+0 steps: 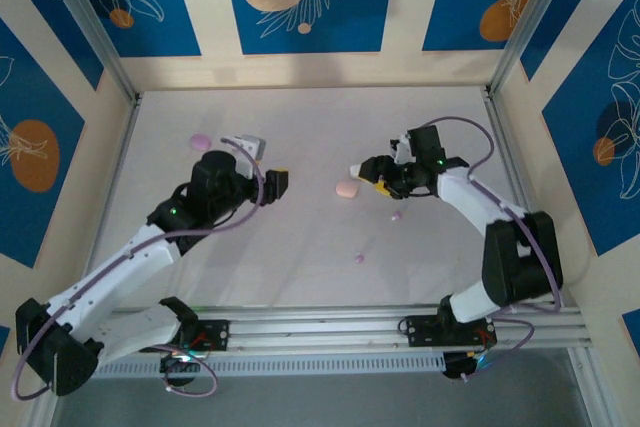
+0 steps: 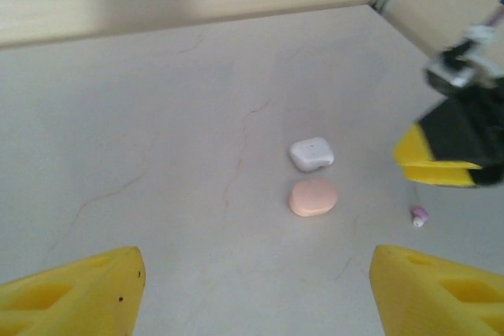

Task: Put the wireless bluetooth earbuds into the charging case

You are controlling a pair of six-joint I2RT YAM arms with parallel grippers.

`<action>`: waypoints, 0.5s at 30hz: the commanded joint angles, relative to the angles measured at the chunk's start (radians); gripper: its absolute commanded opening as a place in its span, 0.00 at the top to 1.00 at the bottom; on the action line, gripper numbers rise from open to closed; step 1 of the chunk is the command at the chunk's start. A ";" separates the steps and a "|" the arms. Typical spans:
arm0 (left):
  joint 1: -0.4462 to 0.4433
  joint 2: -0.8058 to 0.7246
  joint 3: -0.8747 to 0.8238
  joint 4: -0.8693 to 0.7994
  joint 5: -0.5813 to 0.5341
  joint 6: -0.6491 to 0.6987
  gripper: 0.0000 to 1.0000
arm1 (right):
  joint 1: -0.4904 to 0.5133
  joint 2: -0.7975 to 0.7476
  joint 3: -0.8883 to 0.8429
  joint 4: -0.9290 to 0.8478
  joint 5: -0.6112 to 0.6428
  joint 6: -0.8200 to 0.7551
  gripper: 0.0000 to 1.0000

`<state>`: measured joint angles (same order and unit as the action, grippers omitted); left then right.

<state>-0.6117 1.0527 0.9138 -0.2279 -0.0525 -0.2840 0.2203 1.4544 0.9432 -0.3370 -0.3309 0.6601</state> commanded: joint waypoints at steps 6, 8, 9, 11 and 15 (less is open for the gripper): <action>0.249 0.219 0.126 -0.166 0.024 -0.216 0.19 | -0.003 -0.269 -0.137 0.033 0.031 0.019 0.31; 0.322 0.284 0.143 -0.156 0.027 -0.292 0.19 | -0.004 -0.315 -0.150 0.019 0.037 0.033 0.31; 0.358 0.323 0.155 -0.158 0.014 -0.338 0.19 | -0.005 -0.335 -0.155 0.013 0.036 0.039 0.31; 0.421 0.411 0.193 -0.186 0.006 -0.423 0.21 | -0.006 -0.366 -0.163 -0.001 0.033 0.045 0.30; 0.486 0.597 0.326 -0.297 -0.068 -0.520 0.22 | -0.007 -0.405 -0.168 -0.035 0.020 0.051 0.30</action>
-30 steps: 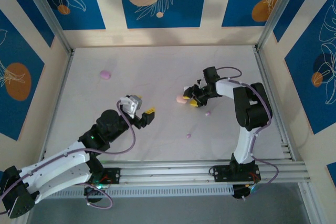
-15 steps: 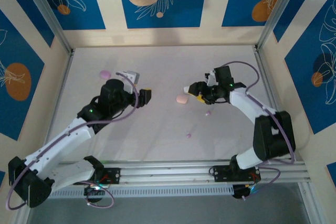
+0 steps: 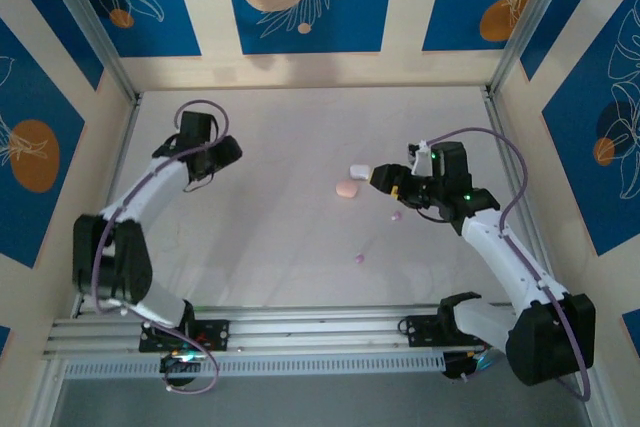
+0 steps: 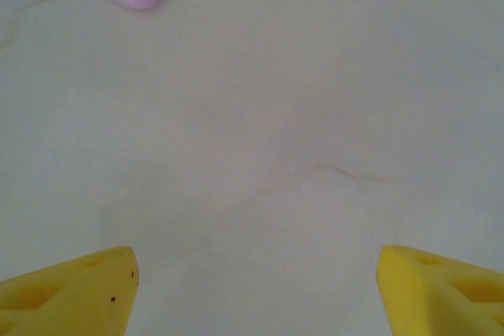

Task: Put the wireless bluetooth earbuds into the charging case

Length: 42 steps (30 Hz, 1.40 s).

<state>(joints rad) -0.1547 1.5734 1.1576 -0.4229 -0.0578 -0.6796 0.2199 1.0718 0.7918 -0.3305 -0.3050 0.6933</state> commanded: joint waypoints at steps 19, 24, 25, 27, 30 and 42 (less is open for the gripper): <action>0.093 0.648 0.675 -0.316 -0.291 -0.214 0.25 | -0.016 -0.015 -0.012 -0.070 -0.041 0.040 0.24; 0.112 0.727 0.773 -0.347 -0.310 -0.207 0.25 | -0.022 0.025 0.017 -0.083 -0.045 0.029 0.24; 0.113 0.738 0.786 -0.351 -0.321 -0.207 0.25 | -0.022 0.033 0.019 -0.083 -0.046 0.028 0.24; 0.119 0.763 0.821 -0.366 -0.330 -0.207 0.26 | -0.025 0.053 0.028 -0.083 -0.057 0.027 0.24; 0.127 0.794 0.861 -0.374 -0.325 -0.203 0.26 | -0.025 0.079 0.037 -0.086 -0.067 0.028 0.24; 0.129 0.892 0.992 -0.434 -0.330 -0.214 0.32 | -0.027 0.104 0.050 -0.103 -0.068 0.031 0.24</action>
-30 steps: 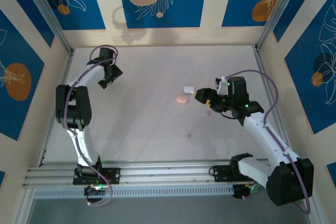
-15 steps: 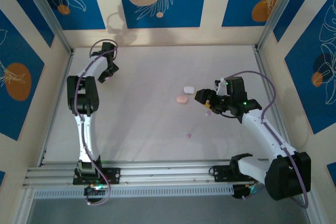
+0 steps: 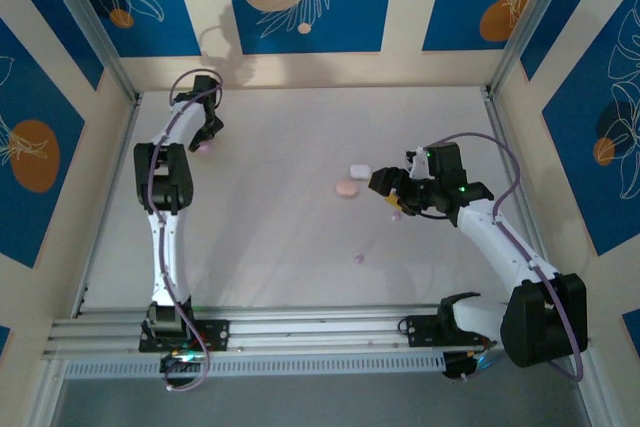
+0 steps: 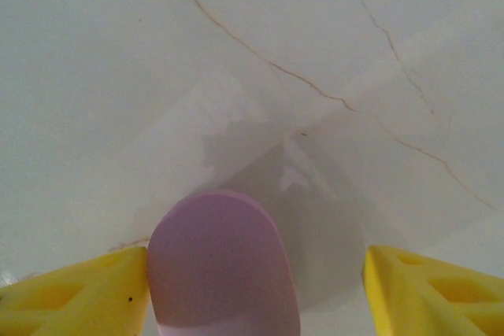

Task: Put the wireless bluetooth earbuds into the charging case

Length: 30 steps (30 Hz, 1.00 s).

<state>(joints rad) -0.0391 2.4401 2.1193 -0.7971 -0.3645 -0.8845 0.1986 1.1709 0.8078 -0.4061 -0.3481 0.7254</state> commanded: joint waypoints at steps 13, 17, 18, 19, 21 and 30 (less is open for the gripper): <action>0.010 0.013 0.013 -0.076 -0.013 0.002 0.49 | -0.009 -0.015 0.030 -0.067 -0.019 -0.010 0.24; 0.000 -0.059 -0.087 -0.017 -0.014 0.016 0.54 | -0.011 -0.048 0.020 -0.088 -0.015 -0.014 0.24; -0.003 -0.079 -0.113 -0.011 -0.011 0.015 0.55 | -0.012 -0.059 0.015 -0.092 -0.015 -0.014 0.24; -0.006 -0.098 -0.134 -0.006 -0.005 0.012 0.56 | -0.013 -0.068 0.011 -0.095 -0.016 -0.014 0.24; -0.020 -0.150 -0.193 0.013 0.008 0.010 0.56 | -0.014 -0.093 -0.001 -0.097 -0.014 -0.010 0.24; -0.167 -0.454 -0.581 0.141 0.025 -0.055 0.59 | -0.027 -0.212 -0.064 -0.121 -0.011 0.009 0.24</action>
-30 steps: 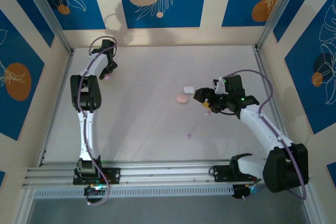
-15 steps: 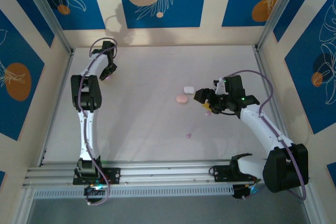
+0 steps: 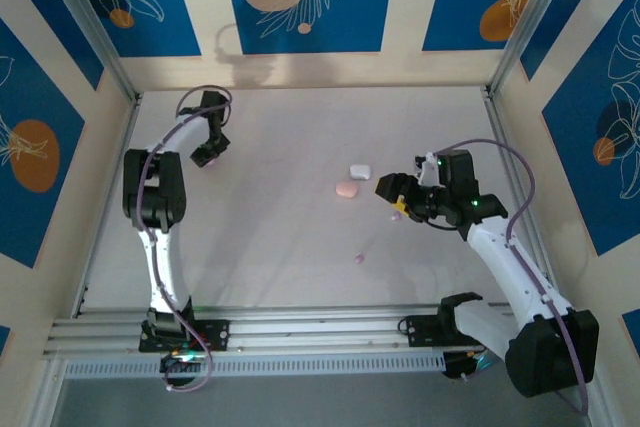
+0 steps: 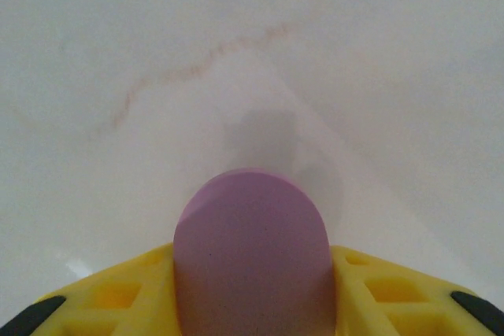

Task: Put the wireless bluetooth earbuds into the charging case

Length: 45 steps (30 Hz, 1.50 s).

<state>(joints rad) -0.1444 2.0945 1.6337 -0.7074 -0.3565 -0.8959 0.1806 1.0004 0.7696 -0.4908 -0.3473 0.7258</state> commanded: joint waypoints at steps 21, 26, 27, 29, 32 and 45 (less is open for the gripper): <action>-0.718 -0.537 -0.664 0.106 0.029 -0.557 0.59 | -0.038 -0.150 -0.122 -0.081 0.060 0.011 0.29; -0.790 -0.495 -0.684 0.138 0.051 -0.692 0.59 | -0.035 -0.117 -0.131 -0.086 0.044 0.024 0.31; -0.801 -0.483 -0.682 0.139 0.051 -0.717 0.59 | -0.036 -0.110 -0.134 -0.085 0.040 0.024 0.31; -0.818 -0.463 -0.683 0.141 0.057 -0.768 0.59 | -0.035 -0.097 -0.136 -0.085 0.035 0.024 0.32; -0.837 -0.439 -0.674 0.143 0.055 -0.805 0.59 | -0.027 -0.078 -0.139 -0.079 0.030 0.024 0.32; -0.842 -0.469 -0.683 0.163 0.040 -0.824 0.33 | 0.077 -0.006 -0.138 0.006 0.076 -0.011 0.35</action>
<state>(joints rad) -0.9787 1.6722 0.9562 -0.5129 -0.2813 -1.7100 0.2234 0.9905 0.6315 -0.5186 -0.2947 0.7368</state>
